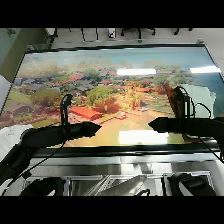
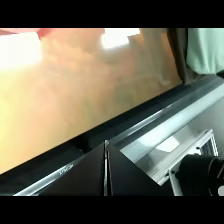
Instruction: Fold the shirts.
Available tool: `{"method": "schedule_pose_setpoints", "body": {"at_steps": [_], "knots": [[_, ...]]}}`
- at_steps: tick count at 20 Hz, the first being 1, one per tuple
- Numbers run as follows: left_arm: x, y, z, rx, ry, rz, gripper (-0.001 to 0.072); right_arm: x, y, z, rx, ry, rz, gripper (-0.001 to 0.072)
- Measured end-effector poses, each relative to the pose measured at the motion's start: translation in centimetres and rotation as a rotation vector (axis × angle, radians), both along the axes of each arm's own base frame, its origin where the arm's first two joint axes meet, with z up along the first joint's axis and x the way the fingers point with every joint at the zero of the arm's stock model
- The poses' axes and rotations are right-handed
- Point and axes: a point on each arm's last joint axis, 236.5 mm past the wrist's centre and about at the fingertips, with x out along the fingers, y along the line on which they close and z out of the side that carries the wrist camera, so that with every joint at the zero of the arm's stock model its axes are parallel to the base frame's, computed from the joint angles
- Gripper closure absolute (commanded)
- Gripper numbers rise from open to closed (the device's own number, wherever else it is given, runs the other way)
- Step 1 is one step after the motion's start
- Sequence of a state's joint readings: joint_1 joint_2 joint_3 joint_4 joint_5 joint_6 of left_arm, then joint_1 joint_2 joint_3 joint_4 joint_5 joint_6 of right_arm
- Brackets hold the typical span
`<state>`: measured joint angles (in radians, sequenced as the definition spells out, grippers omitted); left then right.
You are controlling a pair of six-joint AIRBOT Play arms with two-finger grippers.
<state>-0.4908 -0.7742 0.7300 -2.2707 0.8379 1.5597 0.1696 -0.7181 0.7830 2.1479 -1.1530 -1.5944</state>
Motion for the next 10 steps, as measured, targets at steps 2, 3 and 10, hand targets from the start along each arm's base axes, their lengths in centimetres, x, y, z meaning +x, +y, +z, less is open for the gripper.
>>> {"method": "schedule_pose_setpoints", "body": {"at_steps": [2,3,10], "knots": [[0.5,1.1,1.1,-0.013,-0.026,0.034,0.0682,0.0,0.0,0.0,0.0,0.001,0.0,0.0695],[0.9,2.0,1.7,-0.013,-0.046,0.058,0.0682,0.0,0.0,0.0,0.001,0.001,0.0,0.0695],[2.1,20.5,-0.7,0.468,-0.103,0.399,0.0003,-0.1,0.1,0.0,0.003,0.002,0.001,0.0695]]}}
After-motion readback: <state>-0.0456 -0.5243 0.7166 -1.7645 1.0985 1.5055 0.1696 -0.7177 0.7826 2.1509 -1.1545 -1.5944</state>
